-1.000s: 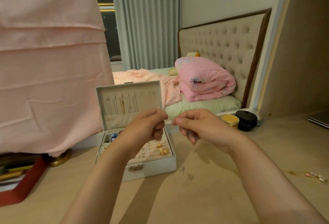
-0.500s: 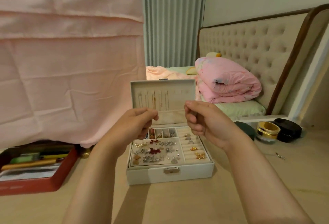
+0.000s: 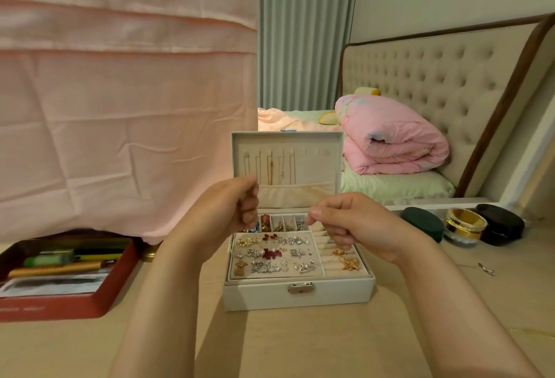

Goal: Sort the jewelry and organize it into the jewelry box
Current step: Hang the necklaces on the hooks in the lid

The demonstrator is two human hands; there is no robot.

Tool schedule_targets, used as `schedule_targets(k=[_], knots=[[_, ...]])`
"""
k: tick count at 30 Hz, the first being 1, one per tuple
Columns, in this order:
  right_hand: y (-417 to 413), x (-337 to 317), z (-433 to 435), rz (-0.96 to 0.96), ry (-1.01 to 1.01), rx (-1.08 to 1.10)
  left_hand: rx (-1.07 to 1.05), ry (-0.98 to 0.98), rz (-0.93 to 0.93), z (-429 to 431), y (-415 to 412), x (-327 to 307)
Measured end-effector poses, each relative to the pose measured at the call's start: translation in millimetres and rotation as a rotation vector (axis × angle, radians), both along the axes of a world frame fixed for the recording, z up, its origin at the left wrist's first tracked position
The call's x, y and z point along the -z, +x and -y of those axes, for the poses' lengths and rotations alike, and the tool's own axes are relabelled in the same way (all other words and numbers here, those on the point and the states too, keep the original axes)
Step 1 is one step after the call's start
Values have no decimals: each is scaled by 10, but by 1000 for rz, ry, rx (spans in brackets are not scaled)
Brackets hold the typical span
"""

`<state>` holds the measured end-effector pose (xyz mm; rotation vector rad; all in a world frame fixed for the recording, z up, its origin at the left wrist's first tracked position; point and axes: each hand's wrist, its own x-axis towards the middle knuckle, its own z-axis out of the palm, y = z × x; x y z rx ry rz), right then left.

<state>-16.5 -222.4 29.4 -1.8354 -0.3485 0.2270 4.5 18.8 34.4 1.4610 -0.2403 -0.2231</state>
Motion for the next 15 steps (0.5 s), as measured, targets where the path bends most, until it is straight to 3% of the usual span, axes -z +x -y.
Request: schedule_targets(k=[3, 6, 11, 15], knots=[[-11, -13, -58, 30, -5, 8, -187, 459, 117, 9, -17, 7], [-7, 4, -132, 42, 29, 30, -212, 637, 232, 126, -44, 18], [-41, 5, -203, 108, 45, 63, -185, 356, 353, 531, -88, 59], [-26, -20, -187, 132, 85, 108, -11, 222, 214, 647, -118, 147]])
